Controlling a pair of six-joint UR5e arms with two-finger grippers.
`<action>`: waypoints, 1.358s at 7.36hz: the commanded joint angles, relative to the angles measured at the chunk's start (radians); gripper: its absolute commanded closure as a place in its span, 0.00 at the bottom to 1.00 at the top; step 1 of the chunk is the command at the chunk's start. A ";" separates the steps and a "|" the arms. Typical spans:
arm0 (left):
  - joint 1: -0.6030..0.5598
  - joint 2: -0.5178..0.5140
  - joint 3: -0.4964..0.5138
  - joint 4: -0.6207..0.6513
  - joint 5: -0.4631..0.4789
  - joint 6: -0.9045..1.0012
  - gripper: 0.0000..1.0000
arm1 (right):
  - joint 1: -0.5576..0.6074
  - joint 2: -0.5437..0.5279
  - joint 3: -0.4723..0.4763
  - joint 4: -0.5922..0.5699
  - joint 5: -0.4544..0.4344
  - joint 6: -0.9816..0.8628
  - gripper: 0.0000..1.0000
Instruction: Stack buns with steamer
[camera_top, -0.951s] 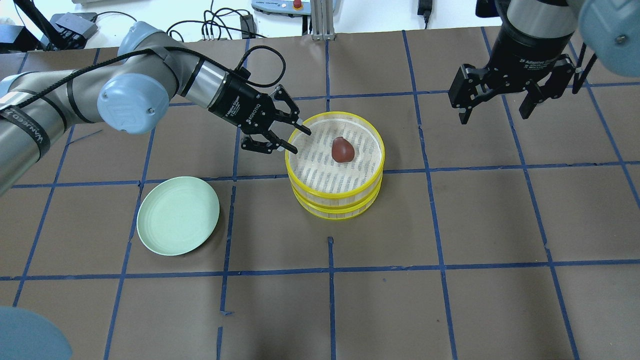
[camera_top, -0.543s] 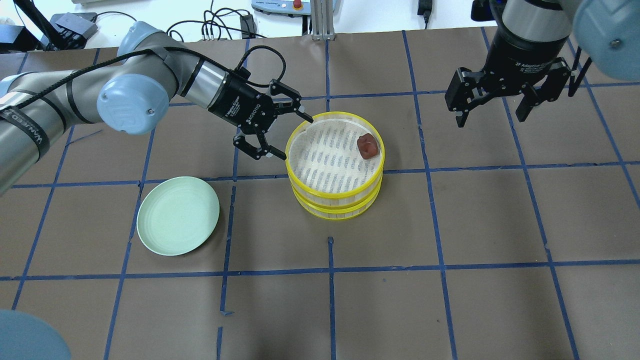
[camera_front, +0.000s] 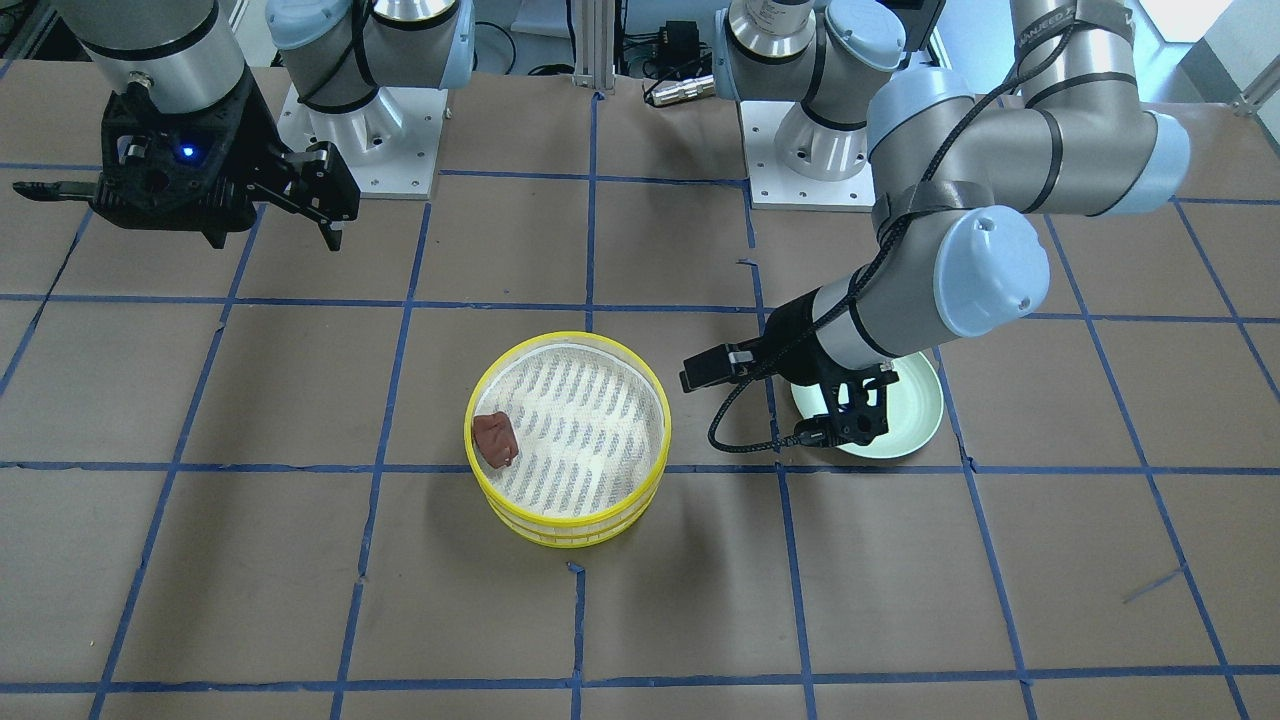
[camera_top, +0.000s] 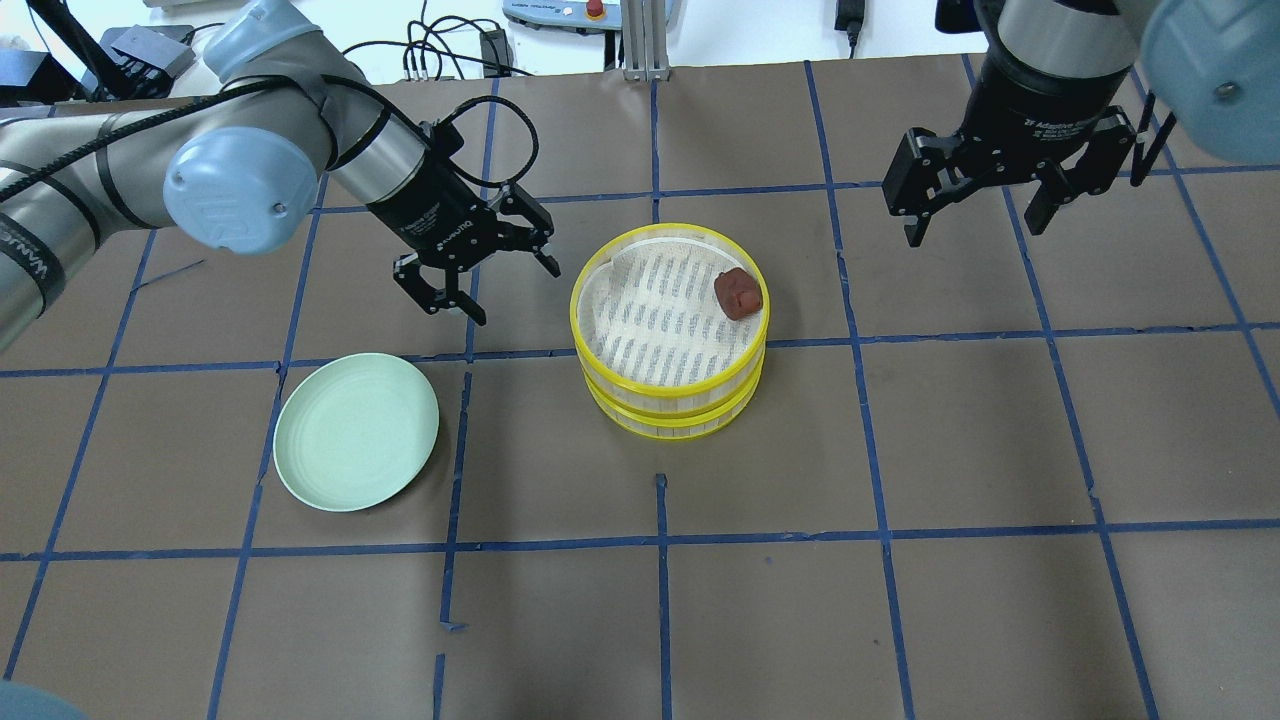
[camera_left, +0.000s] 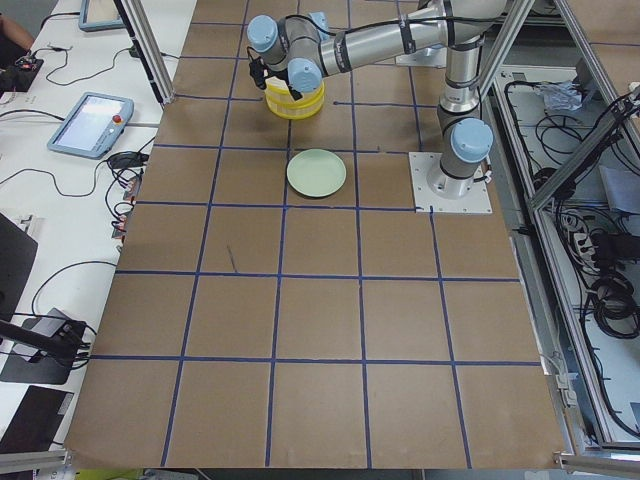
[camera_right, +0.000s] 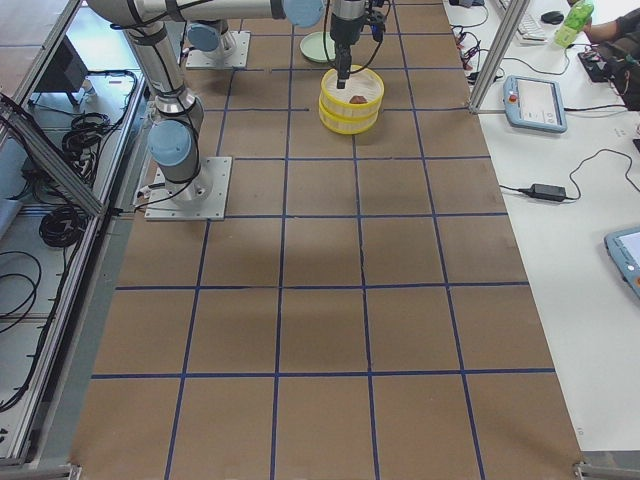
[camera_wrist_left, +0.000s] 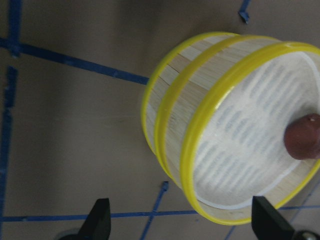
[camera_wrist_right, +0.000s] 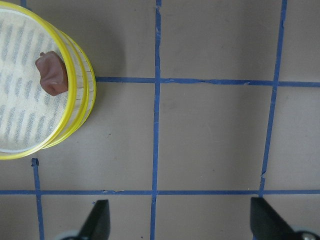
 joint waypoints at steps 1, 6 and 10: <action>-0.025 0.083 0.068 -0.112 0.230 0.071 0.00 | 0.018 0.000 -0.024 -0.012 0.002 0.003 0.00; -0.079 0.305 0.084 -0.227 0.353 0.132 0.00 | 0.091 0.012 -0.095 -0.007 -0.003 0.005 0.00; -0.079 0.316 0.079 -0.226 0.349 0.128 0.00 | 0.035 0.018 -0.103 0.005 0.105 0.002 0.00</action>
